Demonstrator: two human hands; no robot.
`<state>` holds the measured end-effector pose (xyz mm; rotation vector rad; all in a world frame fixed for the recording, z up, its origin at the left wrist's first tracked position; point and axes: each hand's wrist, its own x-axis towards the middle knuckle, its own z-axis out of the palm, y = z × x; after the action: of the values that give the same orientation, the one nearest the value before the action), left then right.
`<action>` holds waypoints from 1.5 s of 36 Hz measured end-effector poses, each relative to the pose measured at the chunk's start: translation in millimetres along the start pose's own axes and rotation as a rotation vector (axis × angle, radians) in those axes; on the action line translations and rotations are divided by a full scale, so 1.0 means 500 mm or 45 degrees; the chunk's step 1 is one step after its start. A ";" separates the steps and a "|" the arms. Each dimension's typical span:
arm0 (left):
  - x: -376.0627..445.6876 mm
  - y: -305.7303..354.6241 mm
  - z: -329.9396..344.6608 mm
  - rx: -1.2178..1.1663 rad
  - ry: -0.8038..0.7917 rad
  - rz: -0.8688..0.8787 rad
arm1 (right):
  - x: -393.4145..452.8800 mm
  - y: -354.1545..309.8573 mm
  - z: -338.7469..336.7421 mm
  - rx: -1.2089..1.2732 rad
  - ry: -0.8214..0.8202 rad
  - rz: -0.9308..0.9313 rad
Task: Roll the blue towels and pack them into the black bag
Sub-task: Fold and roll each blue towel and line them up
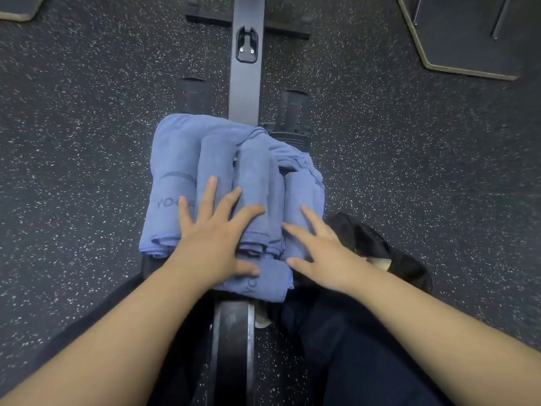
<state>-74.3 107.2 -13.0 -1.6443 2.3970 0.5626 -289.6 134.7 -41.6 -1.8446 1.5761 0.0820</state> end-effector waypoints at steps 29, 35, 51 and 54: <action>0.000 -0.004 0.057 0.170 0.271 -0.017 | 0.078 0.014 0.016 0.007 0.359 -0.108; 0.004 -0.001 0.053 0.099 0.267 -0.032 | 0.081 0.014 0.015 0.015 0.345 -0.103; 0.130 -0.028 -0.071 -0.353 0.676 0.075 | 0.077 0.013 0.010 -0.007 0.319 -0.082; 0.198 -0.033 -0.105 -0.268 0.497 -0.006 | 0.080 0.016 0.013 0.006 0.343 -0.101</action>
<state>-92.5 -4.0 -3.4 -2.0093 2.6770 0.5526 -284.1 104.5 -69.0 -1.9766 1.6770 -0.2143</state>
